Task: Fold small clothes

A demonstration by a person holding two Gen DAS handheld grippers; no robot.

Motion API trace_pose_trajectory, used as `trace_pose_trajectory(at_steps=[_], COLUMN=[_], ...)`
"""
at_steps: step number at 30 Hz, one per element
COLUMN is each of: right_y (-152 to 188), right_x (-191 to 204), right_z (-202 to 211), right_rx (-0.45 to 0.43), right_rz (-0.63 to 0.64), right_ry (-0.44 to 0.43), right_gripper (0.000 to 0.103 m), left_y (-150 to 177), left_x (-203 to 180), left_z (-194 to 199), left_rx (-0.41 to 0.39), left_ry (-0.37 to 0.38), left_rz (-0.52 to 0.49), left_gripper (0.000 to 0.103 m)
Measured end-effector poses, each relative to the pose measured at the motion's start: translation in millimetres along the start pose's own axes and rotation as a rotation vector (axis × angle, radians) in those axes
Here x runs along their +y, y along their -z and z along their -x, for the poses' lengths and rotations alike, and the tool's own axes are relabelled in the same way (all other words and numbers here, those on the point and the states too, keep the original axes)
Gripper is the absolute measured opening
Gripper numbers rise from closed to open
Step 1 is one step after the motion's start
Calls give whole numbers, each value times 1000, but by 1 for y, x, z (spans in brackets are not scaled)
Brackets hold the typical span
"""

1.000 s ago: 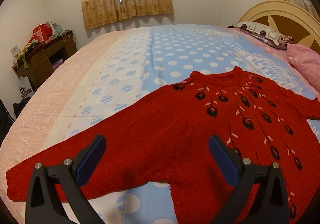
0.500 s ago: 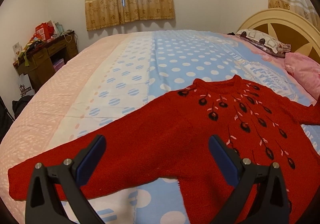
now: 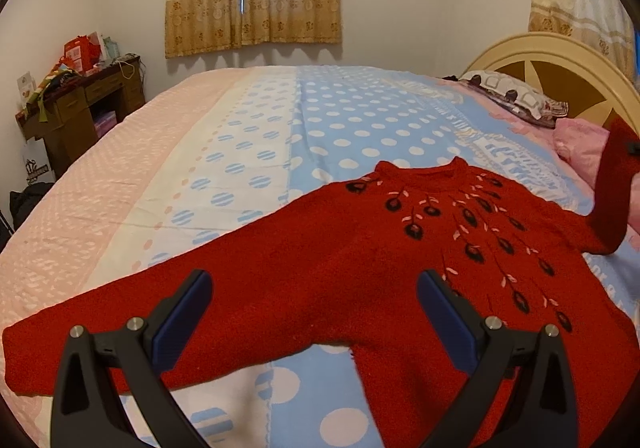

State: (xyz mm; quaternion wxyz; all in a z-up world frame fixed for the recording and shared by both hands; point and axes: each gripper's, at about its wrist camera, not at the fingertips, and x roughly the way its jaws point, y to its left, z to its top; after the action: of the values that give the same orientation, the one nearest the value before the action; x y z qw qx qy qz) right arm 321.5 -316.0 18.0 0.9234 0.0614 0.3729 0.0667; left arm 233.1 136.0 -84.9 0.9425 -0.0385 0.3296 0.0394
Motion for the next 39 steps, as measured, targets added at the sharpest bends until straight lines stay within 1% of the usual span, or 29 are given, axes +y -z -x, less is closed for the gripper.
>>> trace_pose_trajectory(at_steps=[4,7,14,21,25,29,31,33,34,35,37,39], right_y=[-6,-6,11,50,77,103,114,123,126,130,136,141], right_x=[35,68,136,208,239,256,259,255,252,248,236,224], right_z=[-9,-18,-44,-81,-103,-122,-130,-138,-141,-141,-133,-124], right_rx=[2,11,61,133,184,235,261,295,312,328,336,331], right_rz=[42,83,183,295,337,358,369,355,347,347,349,360], right_ry=[-49,-94,-187,-258,-296,-335,-354,-369,-370,-380,-398,-392], right_gripper=[10,10,10,10,10,11,11,12,21,46,76,76], left_y=[0,1,2,1,-2,-4,-5,-6,-6,-7,-7,-7], left_x=[5,9,19,20,20,20,19,17,15,13,8,1], left_z=[5,8,14,21,25,26,23,20,17,15,10,7], left_rx=[-10,-17,-29,-38,-43,-37,-23,-13,-4,5,22,30], left_ry=[19,12,-11,-27,-25,-10,8,25,32,42,67,87], left_rz=[14,14,19,-6,-7,-1,-2,10,15,17,18,8], left_gripper=[103,103,103,103,103,103,103,103,103,103,103,103])
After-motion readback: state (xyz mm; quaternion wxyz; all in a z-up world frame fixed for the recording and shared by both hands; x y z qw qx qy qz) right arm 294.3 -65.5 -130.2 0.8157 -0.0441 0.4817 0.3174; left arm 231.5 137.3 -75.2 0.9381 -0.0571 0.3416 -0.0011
